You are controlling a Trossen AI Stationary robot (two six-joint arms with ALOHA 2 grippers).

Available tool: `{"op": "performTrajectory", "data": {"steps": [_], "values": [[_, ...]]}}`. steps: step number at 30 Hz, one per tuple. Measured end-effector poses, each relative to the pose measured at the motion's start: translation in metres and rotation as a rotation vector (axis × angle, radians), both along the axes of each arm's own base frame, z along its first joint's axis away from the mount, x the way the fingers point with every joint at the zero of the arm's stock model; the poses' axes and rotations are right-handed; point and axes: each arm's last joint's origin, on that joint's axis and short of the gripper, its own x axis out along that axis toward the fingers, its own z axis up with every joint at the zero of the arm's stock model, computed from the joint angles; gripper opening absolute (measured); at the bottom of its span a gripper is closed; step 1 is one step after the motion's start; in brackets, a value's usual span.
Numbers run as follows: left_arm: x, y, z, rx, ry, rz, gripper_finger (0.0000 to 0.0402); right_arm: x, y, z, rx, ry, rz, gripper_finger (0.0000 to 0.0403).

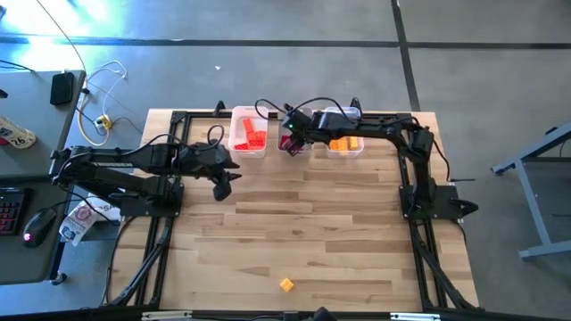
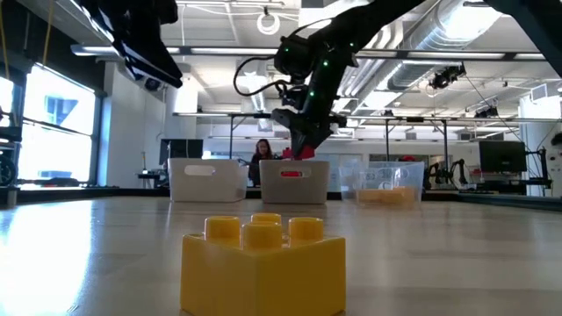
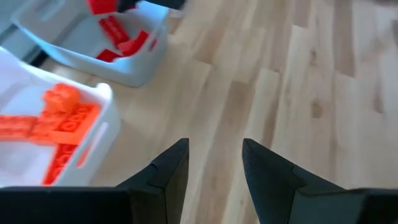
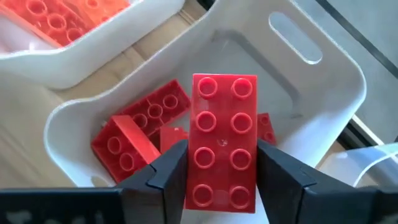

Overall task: Sort & place blocks by color
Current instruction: Put the red game piece into the gray bin, then put the yellow game piece into the transparent bin

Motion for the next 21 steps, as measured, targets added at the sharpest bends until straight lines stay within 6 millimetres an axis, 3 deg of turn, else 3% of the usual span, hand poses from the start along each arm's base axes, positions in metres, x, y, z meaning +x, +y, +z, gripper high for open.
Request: {"op": "performTrajectory", "data": {"steps": [11,17,21], "values": [[0.011,-0.001,-0.011,-0.088,0.05,-0.08,0.0136,0.002,0.003,0.001,-0.03,0.02,0.011,0.0209],[0.016,0.0,-0.018,-0.096,0.092,-0.08,0.0136,0.01,0.011,0.018,0.038,-0.03,0.042,0.0212],[0.017,0.0,-0.019,-0.097,0.098,-0.079,0.0136,0.018,0.029,0.033,0.044,-0.047,0.09,0.0213]]}}
